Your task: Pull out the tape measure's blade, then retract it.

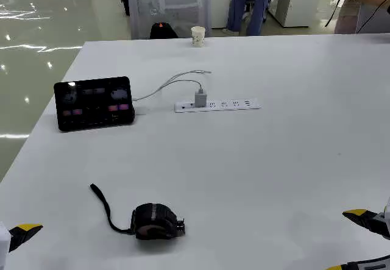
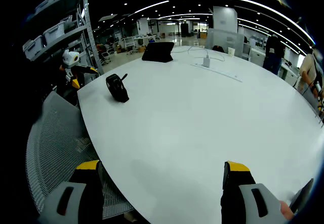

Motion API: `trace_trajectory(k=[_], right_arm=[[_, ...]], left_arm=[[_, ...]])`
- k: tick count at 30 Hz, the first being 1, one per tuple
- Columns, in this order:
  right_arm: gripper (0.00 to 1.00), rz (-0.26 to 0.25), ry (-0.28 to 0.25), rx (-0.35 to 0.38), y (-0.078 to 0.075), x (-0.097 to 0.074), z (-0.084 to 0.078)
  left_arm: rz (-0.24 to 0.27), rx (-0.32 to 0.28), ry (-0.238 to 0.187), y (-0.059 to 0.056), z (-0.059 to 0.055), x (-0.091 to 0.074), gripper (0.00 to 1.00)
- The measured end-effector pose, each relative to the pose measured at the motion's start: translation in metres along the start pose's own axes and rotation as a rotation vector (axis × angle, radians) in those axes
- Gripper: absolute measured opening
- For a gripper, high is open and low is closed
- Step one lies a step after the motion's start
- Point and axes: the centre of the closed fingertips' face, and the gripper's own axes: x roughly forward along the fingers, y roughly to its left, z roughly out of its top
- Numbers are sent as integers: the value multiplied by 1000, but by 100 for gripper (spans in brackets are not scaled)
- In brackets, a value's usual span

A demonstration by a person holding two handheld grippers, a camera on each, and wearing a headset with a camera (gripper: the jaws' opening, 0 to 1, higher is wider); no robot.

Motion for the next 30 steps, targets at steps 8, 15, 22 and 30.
trace_trajectory(k=[8,15,22,30], right_arm=[[99,-5,-8,-18,-2,-1,3],[99,-29,-6,-77,-8,6,5],[99,0,13,-67,-5,19,9],[99,39,29,-124,6,43,22]], left_arm=[[-5,-7,-18,-4,5,-1,99],[5,19,-44,-7,11,4,99],[-34,33,-33,-13,16,19,99],[-75,96,14,-20,24,41,98]])
